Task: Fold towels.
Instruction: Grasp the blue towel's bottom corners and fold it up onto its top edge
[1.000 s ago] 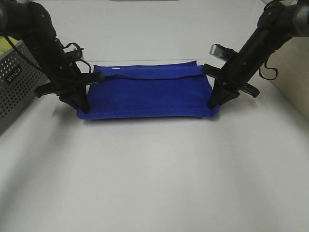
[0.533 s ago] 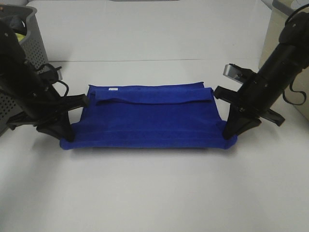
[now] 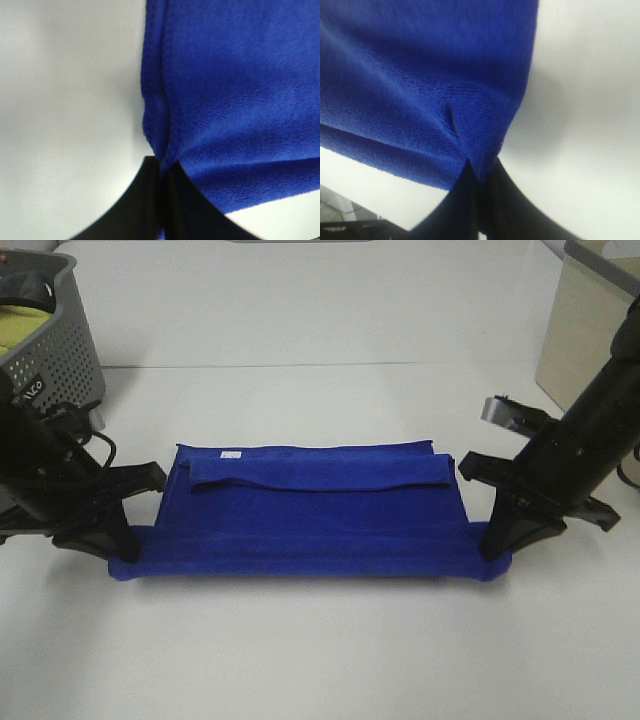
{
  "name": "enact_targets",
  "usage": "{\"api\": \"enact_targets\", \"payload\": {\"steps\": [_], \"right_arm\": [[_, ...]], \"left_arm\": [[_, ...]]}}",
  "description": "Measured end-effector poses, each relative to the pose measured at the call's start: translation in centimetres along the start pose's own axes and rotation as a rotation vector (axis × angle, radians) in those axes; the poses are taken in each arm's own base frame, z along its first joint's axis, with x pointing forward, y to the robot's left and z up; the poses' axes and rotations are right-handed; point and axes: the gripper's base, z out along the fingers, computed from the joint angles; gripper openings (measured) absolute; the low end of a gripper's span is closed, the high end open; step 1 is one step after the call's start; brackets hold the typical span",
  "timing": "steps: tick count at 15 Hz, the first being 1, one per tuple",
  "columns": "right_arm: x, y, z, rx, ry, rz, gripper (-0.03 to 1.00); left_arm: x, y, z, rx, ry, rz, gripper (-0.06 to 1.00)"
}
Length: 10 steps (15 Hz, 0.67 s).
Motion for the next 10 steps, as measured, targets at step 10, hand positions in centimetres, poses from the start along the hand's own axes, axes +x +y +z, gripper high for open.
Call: {"api": "enact_targets", "payload": {"steps": [10], "right_arm": [[-12.2, 2.9, -3.4, -0.042, -0.215, -0.15, 0.02]], "left_arm": [[-10.5, -2.8, -0.3, 0.054, -0.229, 0.065, 0.01]]}}
